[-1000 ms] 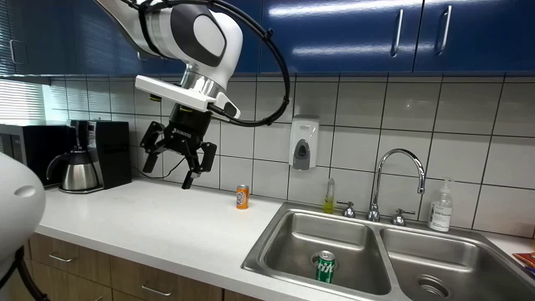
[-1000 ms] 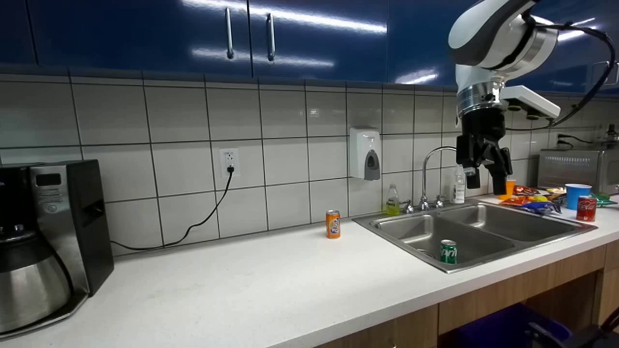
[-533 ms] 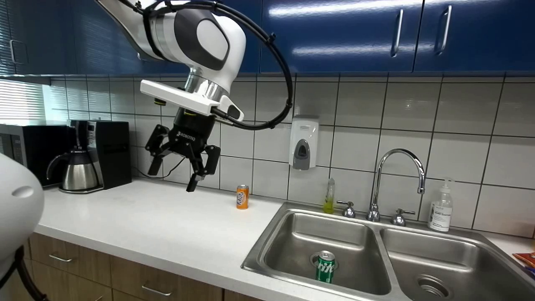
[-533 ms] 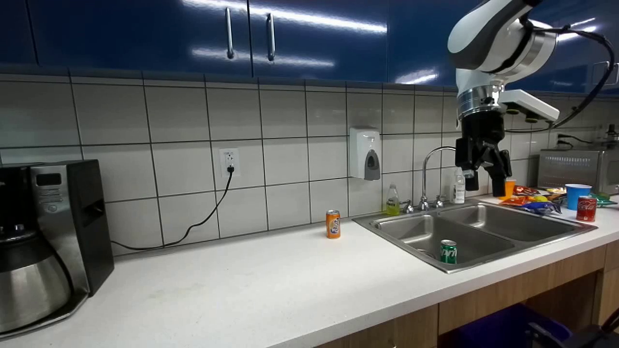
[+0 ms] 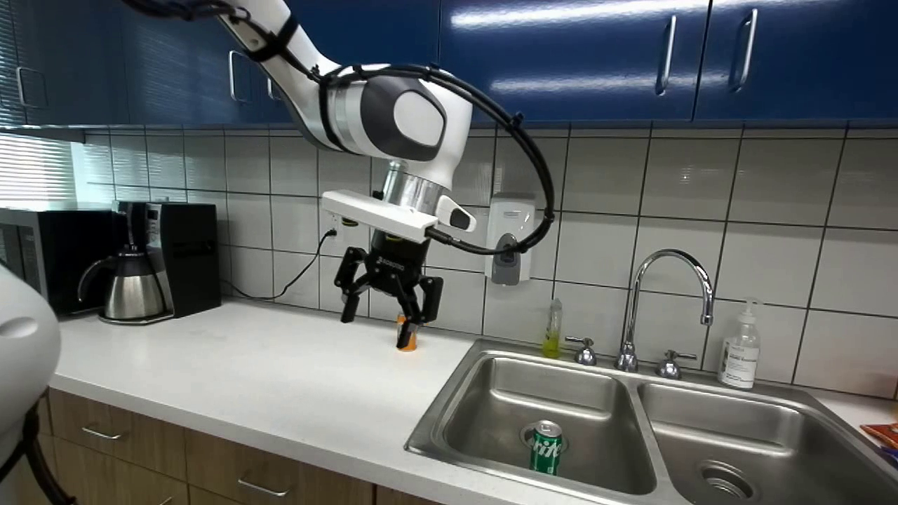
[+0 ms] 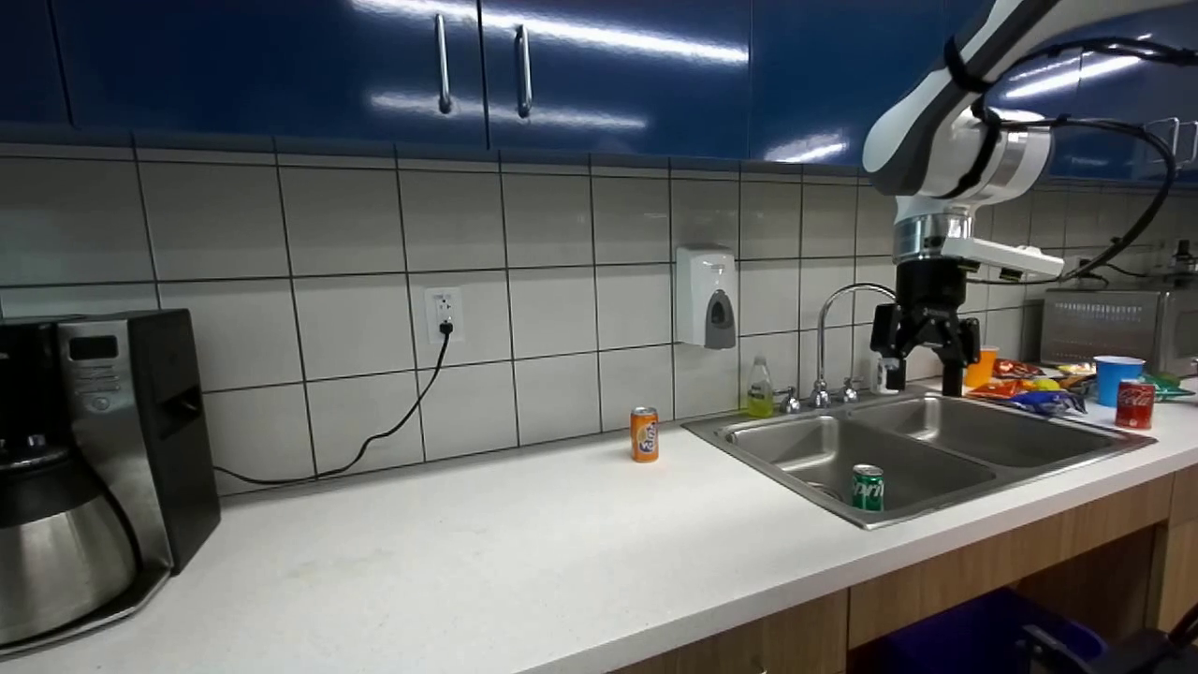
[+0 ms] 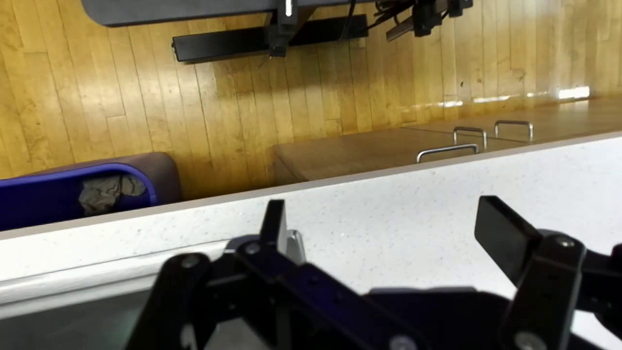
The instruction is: Remove the green can from the sink.
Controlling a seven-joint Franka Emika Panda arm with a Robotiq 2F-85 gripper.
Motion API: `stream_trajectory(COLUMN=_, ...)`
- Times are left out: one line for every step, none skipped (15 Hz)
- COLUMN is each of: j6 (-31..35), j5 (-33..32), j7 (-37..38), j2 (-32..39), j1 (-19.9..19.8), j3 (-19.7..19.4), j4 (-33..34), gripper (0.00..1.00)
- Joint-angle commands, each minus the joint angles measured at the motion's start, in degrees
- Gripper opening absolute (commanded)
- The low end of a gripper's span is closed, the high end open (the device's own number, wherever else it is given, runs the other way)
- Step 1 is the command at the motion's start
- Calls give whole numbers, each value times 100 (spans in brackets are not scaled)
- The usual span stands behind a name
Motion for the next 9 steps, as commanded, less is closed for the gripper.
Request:
stream_trajectory(j6=457, j5=240, j7=-341, j2=1054, j1=-253, j3=-95, j4=700, gripper=100)
stream_trajectory(j6=599, j5=328, j7=-402, j2=1312, j1=-305, j3=-123, j4=844, gripper=100)
stream_trajectory(j6=713, j5=411, j7=-452, j2=1573, j1=-366, j3=-132, j4=1015, gripper=100)
stream_trajectory(j6=794, j5=510, j7=-503, j2=1794, j1=-437, j3=-123, j4=1167, gripper=100)
stream_trajectory(j6=859, j5=621, j7=-557, j2=2023, j1=-517, j3=-105, j4=1332, gripper=100)
stream_trajectory(j6=919, j5=756, j7=-632, j2=2273, j1=-603, j3=-79, j4=1516, gripper=100)
stream_trajectory(j6=965, j5=905, j7=-707, j2=2521, j1=-692, j3=-42, j4=1691, gripper=100)
stream_trajectory(j6=974, j5=1005, j7=-742, j2=2724, j1=-782, j3=3, j4=1865, gripper=100)
stream_trajectory(j6=1024, j5=1134, j7=-808, j2=2948, j1=-875, j3=56, j4=2041, gripper=100)
